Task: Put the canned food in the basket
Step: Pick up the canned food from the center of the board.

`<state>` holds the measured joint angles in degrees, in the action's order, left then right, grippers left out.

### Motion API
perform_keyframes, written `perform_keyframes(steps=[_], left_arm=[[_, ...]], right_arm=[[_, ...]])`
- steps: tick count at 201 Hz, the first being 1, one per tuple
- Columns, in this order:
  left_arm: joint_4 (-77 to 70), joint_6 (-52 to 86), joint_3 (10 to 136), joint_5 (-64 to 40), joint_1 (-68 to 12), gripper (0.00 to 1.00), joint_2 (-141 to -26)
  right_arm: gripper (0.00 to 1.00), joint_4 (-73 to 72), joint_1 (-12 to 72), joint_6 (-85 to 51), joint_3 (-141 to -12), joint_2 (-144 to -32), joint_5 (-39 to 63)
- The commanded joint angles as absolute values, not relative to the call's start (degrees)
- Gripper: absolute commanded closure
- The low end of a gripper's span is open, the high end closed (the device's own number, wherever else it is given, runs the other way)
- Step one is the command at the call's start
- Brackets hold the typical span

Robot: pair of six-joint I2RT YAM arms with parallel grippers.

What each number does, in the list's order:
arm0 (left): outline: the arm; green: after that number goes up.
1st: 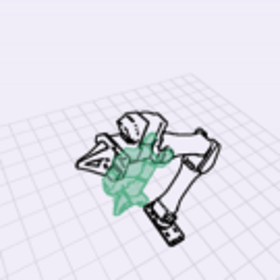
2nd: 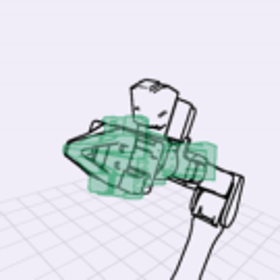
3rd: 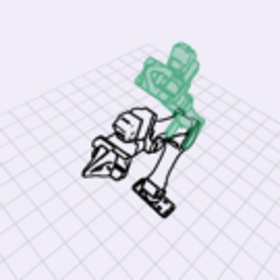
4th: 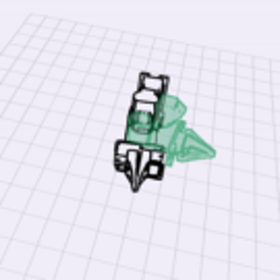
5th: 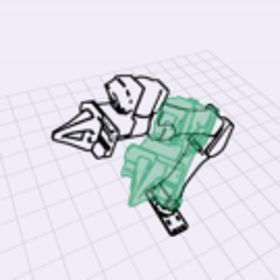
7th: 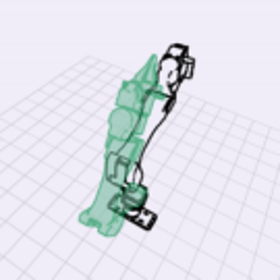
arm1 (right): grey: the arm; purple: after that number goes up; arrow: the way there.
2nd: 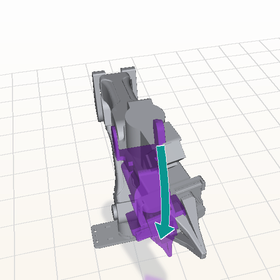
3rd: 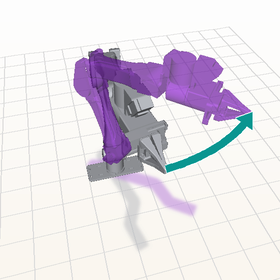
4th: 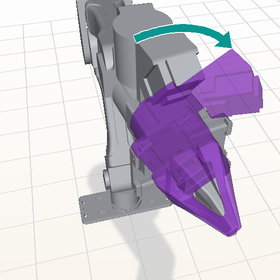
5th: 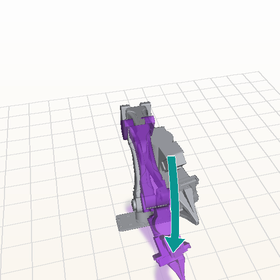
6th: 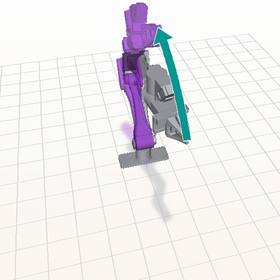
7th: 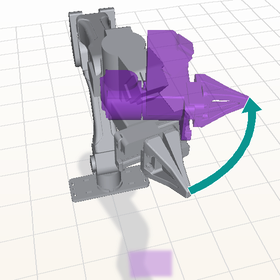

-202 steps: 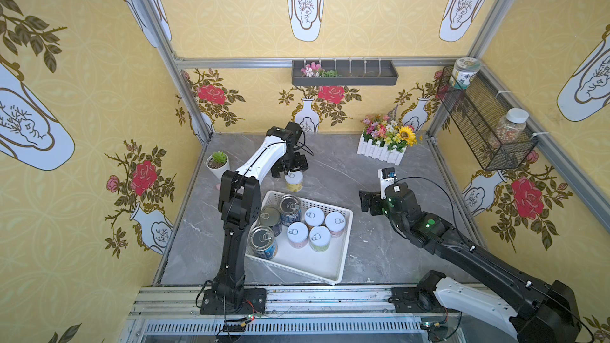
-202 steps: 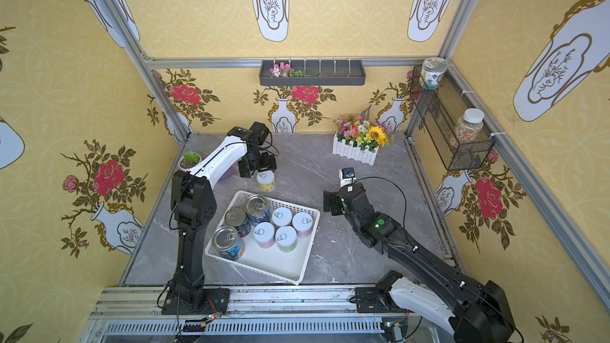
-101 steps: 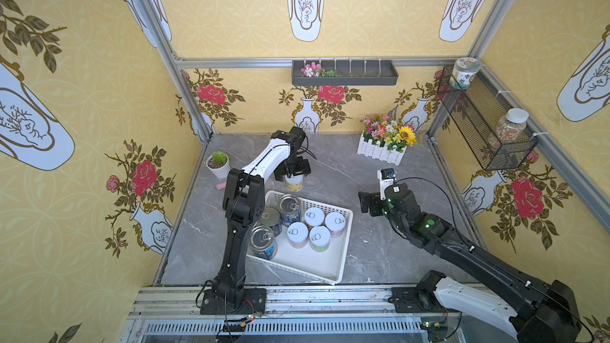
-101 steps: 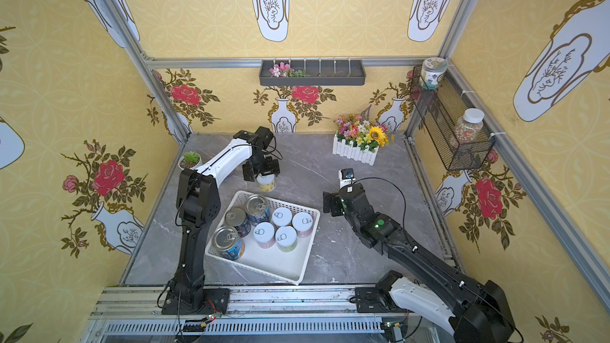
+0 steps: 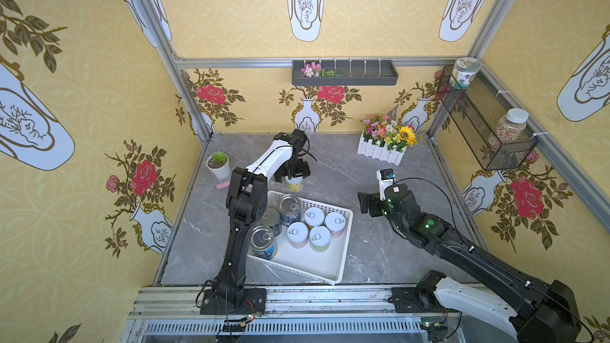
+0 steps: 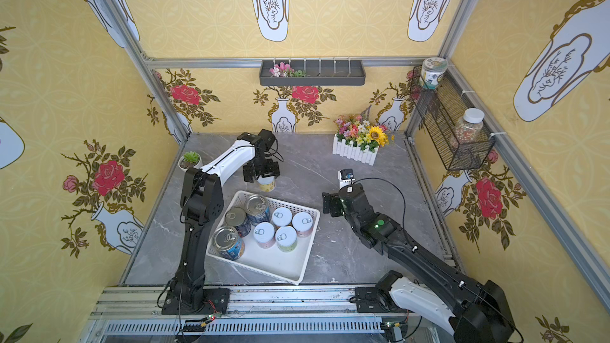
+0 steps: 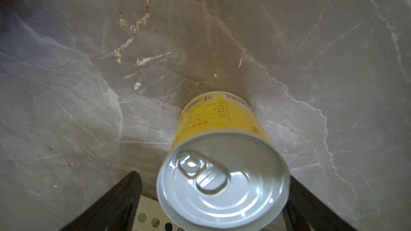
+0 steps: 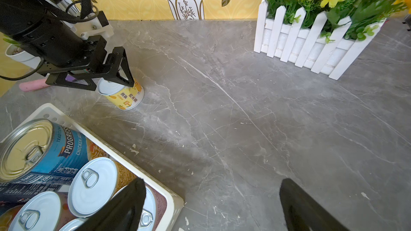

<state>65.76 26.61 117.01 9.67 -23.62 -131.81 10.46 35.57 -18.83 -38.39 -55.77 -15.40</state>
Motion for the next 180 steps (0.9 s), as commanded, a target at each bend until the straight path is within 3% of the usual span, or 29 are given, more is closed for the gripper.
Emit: perform_keyframes(steps=[1, 69, 93, 180], left_arm=[[66.0, 26.7, 117.2, 10.6, -23.5, 0.02, -132.8], [66.0, 26.6, 119.0, 10.9, -23.5, 0.15, -134.4], [66.0, 26.7, 118.6, 10.8, -23.5, 0.25, -134.6], [68.9, 27.0, 119.5, 11.1, -24.7, 0.27, -124.7]], right_arm=[[0.03, 8.9, 35.6, -18.4, -38.2, -55.8, -15.4], [0.03, 8.4, 35.6, -18.2, -38.0, -56.1, -14.6], [0.03, 8.3, 35.6, -18.1, -38.0, -56.4, -14.5], [0.03, 7.8, 35.6, -17.8, -38.1, -57.1, -14.4]])
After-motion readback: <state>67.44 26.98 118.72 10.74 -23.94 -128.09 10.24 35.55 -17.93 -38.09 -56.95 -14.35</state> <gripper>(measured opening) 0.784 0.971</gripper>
